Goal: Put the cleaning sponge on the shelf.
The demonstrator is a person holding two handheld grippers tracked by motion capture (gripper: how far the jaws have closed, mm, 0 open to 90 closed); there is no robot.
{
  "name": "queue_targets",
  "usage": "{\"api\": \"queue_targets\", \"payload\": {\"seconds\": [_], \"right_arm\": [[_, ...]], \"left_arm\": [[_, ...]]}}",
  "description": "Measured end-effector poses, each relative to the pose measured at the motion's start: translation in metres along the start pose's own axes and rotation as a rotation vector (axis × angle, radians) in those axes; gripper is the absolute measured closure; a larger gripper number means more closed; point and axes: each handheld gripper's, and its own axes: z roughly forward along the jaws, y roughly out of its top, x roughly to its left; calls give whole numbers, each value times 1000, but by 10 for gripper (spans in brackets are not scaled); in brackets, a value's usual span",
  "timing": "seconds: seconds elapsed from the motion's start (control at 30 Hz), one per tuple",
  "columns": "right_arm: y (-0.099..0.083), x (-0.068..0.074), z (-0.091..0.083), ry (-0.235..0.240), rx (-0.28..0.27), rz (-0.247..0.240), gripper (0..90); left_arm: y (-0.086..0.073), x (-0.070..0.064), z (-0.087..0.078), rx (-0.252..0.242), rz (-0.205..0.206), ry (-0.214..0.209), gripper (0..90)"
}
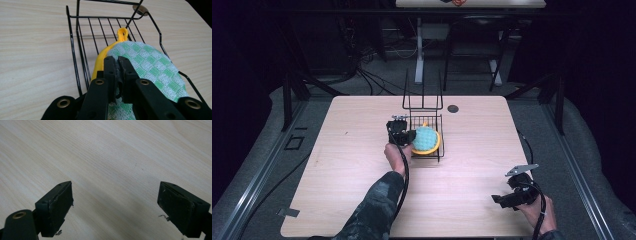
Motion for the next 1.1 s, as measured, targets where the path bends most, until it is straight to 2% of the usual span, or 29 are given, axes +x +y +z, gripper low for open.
{"api": "queue_targets", "payload": {"seconds": [0.1,0.2,0.3,0.37,0.4,0.43,0.5,0.63,0.67,0.77,0.83,0.9,0.93,1.1], "right_arm": [[0,1,0,3,-7,-1,125],[0,0,-1,1,-5,5,125],[0,0,-1,0,-4,7,125],[0,0,-1,-2,-5,4,126],[0,0,-1,-2,-5,0,125],[0,0,0,0,-8,1,125],[0,0,0,0,-8,1,125],[-1,-1,-2,-2,-6,2,125],[-1,-2,-3,-6,-13,10,123],[-1,-1,-4,-7,-14,12,122],[-1,0,-5,-10,-25,19,121],[0,0,-6,-10,-24,18,121],[0,0,-5,-12,-28,18,120],[0,0,-6,-15,-32,18,120]], "left_arm": [[0,2,-1,2,-9,-5,812],[2,3,-4,2,-8,-34,591],[4,2,-9,9,29,-45,418],[6,0,-13,9,64,-40,348],[6,0,-13,9,64,-40,325],[9,-1,-19,11,97,-32,296],[10,-1,-24,9,108,-31,241],[12,1,-33,14,137,-36,176],[13,2,-40,12,163,-32,166],[14,3,-46,5,177,-31,152],[16,5,-58,9,203,-34,149],[17,5,-61,11,211,-35,145],[17,7,-68,13,227,-34,141],[15,14,-82,8,233,-31,118]]}}
